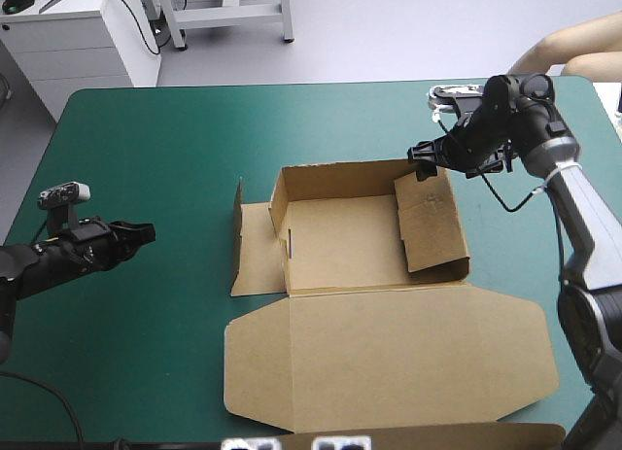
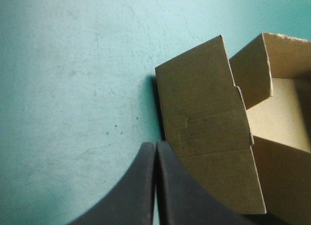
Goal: Fold the box
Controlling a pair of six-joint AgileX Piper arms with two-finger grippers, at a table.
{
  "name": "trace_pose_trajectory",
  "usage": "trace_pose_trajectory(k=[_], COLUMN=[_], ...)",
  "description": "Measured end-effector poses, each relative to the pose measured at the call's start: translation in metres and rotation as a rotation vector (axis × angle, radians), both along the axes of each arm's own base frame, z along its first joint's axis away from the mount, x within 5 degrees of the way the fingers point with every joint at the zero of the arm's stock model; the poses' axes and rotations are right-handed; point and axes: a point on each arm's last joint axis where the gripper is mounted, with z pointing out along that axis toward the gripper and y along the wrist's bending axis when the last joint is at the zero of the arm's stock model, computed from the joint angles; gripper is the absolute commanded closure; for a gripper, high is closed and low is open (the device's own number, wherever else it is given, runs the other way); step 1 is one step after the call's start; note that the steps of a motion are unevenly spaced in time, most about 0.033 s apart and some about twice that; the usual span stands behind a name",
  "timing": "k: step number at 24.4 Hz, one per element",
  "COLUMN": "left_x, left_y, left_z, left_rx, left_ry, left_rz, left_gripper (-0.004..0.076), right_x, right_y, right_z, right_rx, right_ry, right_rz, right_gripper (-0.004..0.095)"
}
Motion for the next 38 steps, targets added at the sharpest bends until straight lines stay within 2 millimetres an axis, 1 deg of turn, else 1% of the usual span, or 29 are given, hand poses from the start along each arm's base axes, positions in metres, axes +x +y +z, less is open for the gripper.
trace_pose_trajectory(k=[3,6,9,10,11,12,13,14,15,17,21,22,27,32,36,38], left_x=[0.000,0.000,0.000,0.000,0.000,-0.001,-0.001,-0.001,-0.001,-0.001,-0.001,-0.001,-0.001,-0.001,-0.001,-0.001], left_y=[0.000,0.000,-0.001,-0.001,-0.001,-0.001,-0.001,-0.001,-0.001,-0.001,-0.001,-0.002,-0.002,-0.002,-0.002,-0.002], left_z=[0.000,0.000,0.000,0.000,0.000,0.000,0.000,0.000,0.000,0.000,0.000,0.000,0.000,0.000,0.000,0.000], left_rx=[0.000,-0.002,-0.003,-0.003,-0.003,-0.005,-0.005,-0.006,-0.006,-0.007,-0.008,-0.008,-0.010,-0.010,-0.010,-0.010], left_ry=[0.000,0.003,0.003,0.003,0.003,0.005,0.005,0.006,0.007,0.007,0.008,0.009,0.010,0.010,0.011,0.011], left_rz=[-0.001,-0.005,-0.006,-0.006,-0.006,-0.009,-0.010,-0.012,-0.013,-0.014,-0.016,-0.017,-0.019,-0.020,-0.020,-0.021], left_gripper=[0.0732,0.0732,0.0732,0.0732,0.0732,0.0732,0.0732,0.0732,0.0732,0.0732,0.0732,0.0732,0.0732,0.0732,0.0732,0.0732], right_x=[-0.020,-0.039,-0.054,-0.062,-0.064,-0.068,-0.069,-0.071,-0.071,-0.070,-0.066,-0.064,-0.061,-0.060,-0.059,-0.057], right_y=[-0.003,-0.007,-0.009,-0.010,-0.011,-0.011,-0.012,-0.012,-0.012,-0.011,-0.010,-0.009,-0.009,-0.009,-0.008,-0.006], right_z=[0.006,0.001,-0.007,-0.014,-0.017,-0.026,-0.030,-0.036,-0.039,-0.041,-0.049,-0.052,-0.057,-0.057,-0.051,-0.041], right_rx=[0.000,-0.006,-0.013,-0.017,-0.019,-0.025,-0.027,-0.031,-0.033,-0.028,-0.031,-0.028,-0.039,-0.041,-0.033,-0.024], right_ry=[0.002,0.037,0.074,0.102,0.114,0.146,0.160,0.182,0.190,0.195,0.215,0.225,0.228,0.222,0.221,0.187], right_rz=[0.000,0.001,0.000,0.000,0.000,0.000,0.000,0.000,0.002,0.003,0.022,0.030,0.072,0.083,0.087,0.090], right_gripper=[0.0143,0.0143,0.0144,0.0144,0.0145,0.0146,0.0151,0.0178,0.0221,0.0377,0.0856,0.0925,0.0922,0.0922,0.0922,0.0922])
